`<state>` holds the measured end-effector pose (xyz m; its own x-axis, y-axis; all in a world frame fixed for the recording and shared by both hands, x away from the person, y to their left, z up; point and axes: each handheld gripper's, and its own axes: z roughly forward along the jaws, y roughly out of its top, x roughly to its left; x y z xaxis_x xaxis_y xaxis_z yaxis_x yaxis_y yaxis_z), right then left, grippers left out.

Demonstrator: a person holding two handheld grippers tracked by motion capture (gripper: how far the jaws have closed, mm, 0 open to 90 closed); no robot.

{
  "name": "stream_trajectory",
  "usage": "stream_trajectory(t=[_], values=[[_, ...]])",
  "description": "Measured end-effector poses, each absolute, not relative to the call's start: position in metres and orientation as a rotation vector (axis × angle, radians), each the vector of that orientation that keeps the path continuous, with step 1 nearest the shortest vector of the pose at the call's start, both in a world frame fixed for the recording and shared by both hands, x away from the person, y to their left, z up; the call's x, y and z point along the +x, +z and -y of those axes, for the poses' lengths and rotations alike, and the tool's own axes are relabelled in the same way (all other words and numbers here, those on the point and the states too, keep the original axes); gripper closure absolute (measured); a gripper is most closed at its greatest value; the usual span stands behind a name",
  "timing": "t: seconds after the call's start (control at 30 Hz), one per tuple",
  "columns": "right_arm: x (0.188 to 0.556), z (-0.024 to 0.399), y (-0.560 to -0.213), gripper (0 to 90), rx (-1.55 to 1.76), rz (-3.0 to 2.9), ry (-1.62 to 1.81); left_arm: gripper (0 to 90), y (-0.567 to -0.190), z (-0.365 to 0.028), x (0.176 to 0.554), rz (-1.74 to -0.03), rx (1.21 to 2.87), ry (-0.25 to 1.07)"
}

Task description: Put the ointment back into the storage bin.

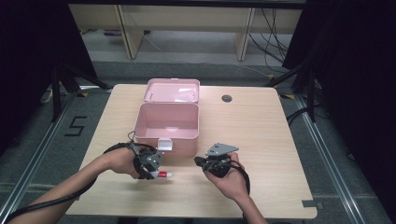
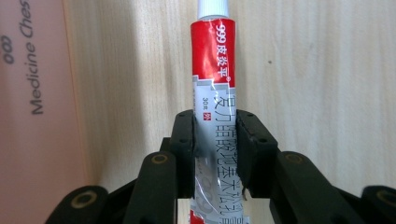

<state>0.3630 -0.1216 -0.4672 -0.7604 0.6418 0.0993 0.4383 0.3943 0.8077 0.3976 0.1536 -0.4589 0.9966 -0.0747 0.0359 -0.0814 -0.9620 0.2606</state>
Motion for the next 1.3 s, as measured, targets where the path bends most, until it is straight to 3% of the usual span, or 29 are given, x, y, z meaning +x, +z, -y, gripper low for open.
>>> stream_trajectory(t=[1.3], values=[[0.366,0.118,-0.475,88.7,0.946,-2.431,1.298,69.7,-0.407,-0.172,0.398,0.077,2.822,0.132]])
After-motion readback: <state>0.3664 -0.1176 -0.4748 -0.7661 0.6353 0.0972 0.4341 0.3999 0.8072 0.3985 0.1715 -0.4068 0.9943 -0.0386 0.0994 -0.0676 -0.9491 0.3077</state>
